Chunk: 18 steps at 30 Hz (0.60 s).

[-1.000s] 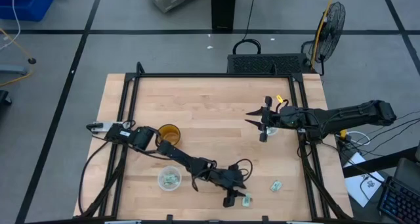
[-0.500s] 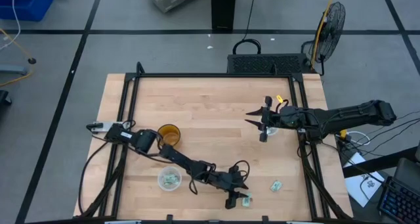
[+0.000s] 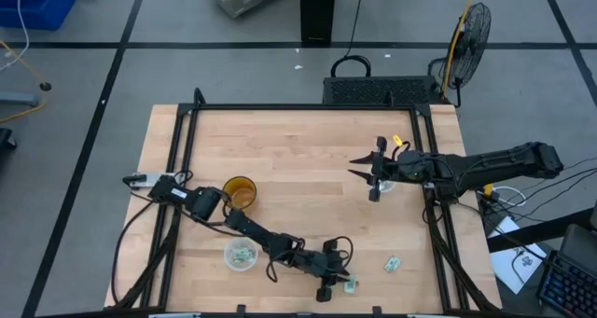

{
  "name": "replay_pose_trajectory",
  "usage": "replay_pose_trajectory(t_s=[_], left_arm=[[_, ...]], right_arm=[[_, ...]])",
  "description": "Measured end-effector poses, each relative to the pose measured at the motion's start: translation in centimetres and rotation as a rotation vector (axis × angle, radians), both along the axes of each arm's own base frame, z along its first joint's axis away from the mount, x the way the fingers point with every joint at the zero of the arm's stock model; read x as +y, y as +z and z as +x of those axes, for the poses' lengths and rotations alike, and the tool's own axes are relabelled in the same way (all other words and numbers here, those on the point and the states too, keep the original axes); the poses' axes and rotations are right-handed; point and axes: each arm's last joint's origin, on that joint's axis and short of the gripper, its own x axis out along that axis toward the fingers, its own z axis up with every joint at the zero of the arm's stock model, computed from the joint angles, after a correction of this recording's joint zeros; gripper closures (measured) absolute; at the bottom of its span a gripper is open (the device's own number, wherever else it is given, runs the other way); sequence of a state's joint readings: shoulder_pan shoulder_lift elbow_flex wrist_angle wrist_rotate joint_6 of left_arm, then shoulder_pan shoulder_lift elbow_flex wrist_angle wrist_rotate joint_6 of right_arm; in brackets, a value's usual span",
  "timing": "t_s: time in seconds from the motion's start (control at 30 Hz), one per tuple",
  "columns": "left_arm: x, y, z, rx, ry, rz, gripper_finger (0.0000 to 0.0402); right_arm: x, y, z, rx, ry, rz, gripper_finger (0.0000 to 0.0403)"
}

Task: Pick and place Stevia / Truvia into bins
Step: Put the stevia packet into the bottom transparent container

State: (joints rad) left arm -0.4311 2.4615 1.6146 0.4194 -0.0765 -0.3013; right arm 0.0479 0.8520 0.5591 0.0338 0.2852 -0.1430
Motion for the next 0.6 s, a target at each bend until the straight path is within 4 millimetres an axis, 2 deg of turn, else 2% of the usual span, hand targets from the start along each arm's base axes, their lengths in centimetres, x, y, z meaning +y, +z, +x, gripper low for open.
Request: replay_pose_trajectory(t_s=[0.23, 0.5, 0.6], left_arm=[[0.89, -0.10, 0.35, 0.024, 0.032, -0.033, 0.0394], [0.82, -0.06, 0.32, 0.021, 0.009, -0.019, 0.0398], [0.64, 0.73, 0.19, 0.020, -0.011, -0.023, 0.0397]], right_arm=[[0.00, 0.00, 0.00, 0.000, 0.000, 0.000, 0.0297], [0.00, 0.01, -0.01, 0.000, 0.000, 0.000, 0.0296], [0.00, 0.01, -0.01, 0.000, 0.000, 0.000, 0.0298]])
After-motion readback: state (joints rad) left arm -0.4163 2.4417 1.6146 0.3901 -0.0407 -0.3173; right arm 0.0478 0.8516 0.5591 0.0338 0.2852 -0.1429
